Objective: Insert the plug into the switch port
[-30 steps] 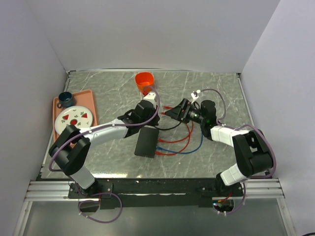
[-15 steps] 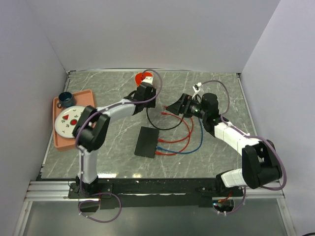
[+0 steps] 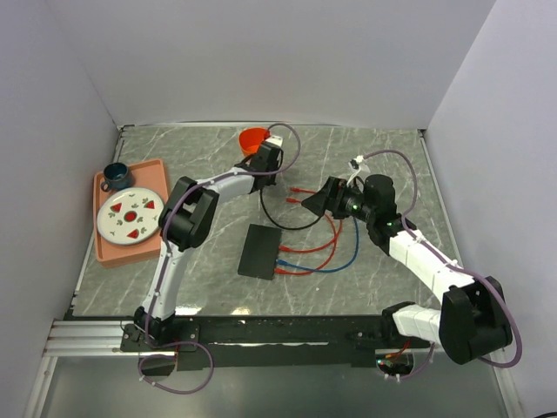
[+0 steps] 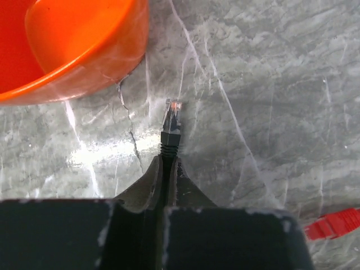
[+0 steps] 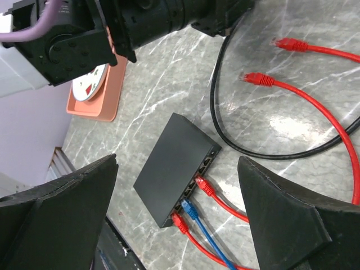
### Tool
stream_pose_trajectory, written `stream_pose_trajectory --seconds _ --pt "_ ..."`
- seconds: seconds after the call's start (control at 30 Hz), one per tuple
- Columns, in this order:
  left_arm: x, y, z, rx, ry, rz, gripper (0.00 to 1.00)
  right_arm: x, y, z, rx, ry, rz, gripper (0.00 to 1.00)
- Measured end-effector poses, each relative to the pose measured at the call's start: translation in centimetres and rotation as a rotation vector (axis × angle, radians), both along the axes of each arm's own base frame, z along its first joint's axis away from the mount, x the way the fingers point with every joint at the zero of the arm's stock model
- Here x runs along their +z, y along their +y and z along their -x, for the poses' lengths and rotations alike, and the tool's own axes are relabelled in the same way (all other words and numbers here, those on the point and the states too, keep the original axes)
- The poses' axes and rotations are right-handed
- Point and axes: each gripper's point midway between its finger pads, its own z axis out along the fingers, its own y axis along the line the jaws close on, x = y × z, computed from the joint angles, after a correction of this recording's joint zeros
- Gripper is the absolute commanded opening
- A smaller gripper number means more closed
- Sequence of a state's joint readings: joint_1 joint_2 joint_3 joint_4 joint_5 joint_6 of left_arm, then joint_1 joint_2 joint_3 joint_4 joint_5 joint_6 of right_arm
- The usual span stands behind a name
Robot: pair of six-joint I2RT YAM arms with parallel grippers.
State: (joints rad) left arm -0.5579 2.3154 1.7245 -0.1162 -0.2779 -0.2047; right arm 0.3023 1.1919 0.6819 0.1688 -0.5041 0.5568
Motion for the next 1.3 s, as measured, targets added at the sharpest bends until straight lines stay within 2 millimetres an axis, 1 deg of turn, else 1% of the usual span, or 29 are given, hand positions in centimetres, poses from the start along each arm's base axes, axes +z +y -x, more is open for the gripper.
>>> stream_pose_trajectory --seconds 0.1,0.17,0.23,0.3,0.37,0.43,0.5,0.57,0.63,0.67,0.73,0.77,0.83,0.87,0.97,1.07,1.17,1.3 --pt "-0.1 0.1 0.0 0.001 -0.012 0.016 0.01 -0.1 -0.2 -0.1 -0.006 0.001 0.005 0.95" --pt "0.1 0.0 0.5 -0.002 -0.015 0.046 0.01 -0.1 -0.3 -0.1 -0.005 0.002 0.003 0.95" --pt "0.2 0.1 1.8 -0.015 0.010 0.093 0.01 0.0 -0.2 0.0 0.000 0.001 -0.003 0.95" --pt "0.7 0.3 3.4 -0.025 0.043 0.145 0.01 0.0 -0.1 0.1 0.008 -0.001 -0.006 0.95" --pt "2.0 0.1 4.6 -0.038 0.055 0.206 0.01 0.0 0.0 0.2 0.016 -0.007 -0.011 0.96" --pt "4.7 -0.3 5.9 -0.065 0.045 0.286 0.01 -0.1 0.0 0.6 0.026 -0.011 -0.014 0.96" --pt "8.5 -1.0 6.7 -0.101 -0.002 0.374 0.01 -0.2 0.0 1.0 0.038 -0.021 -0.016 0.96" --pt "12.3 -1.6 7.6 -0.145 -0.061 0.463 0.01 0.2 0.1 1.3 0.053 -0.042 -0.022 0.96" --pt "16.2 -2.0 9.3 -0.196 -0.118 0.565 0.01 1.0 0.3 1.4 0.066 -0.079 -0.033 0.96" --pt "17.7 -2.1 10.2 -0.221 -0.139 0.607 0.01 1.4 0.4 1.5 0.073 -0.098 -0.040 0.96" --pt "19.6 -2.2 12.1 -0.266 -0.163 0.686 0.01 2.1 0.5 1.6 0.088 -0.139 -0.057 0.96" --pt "20.1 -2.2 13.0 -0.284 -0.163 0.715 0.01 2.3 0.6 1.8 0.095 -0.152 -0.064 0.96" --pt "20.3 -2.2 15.1 -0.325 -0.156 0.781 0.01 2.6 0.8 2.3 0.113 -0.181 -0.089 0.95" --pt "20.2 -2.2 16.3 -0.347 -0.148 0.812 0.01 2.6 0.9 2.7 0.123 -0.190 -0.099 0.95" --pt "18.9 -2.0 20.0 -0.411 -0.100 0.893 0.01 3.0 1.1 3.8 0.158 -0.228 -0.142 0.96" --pt "18.5 -2.0 23.1 -0.477 -0.077 0.949 0.01 4.0 1.4 4.9 0.196 -0.273 -0.186 0.95" --pt "19.5 -2.4 25.8 -0.582 -0.090 1.002 0.01 5.2 1.8 6.2 0.246 -0.327 -0.235 0.95" --pt "21.8 -3.2 29.6 -0.761 -0.140 1.070 0.01 6.3 2.6 7.8 0.318 -0.368 -0.282 0.94"
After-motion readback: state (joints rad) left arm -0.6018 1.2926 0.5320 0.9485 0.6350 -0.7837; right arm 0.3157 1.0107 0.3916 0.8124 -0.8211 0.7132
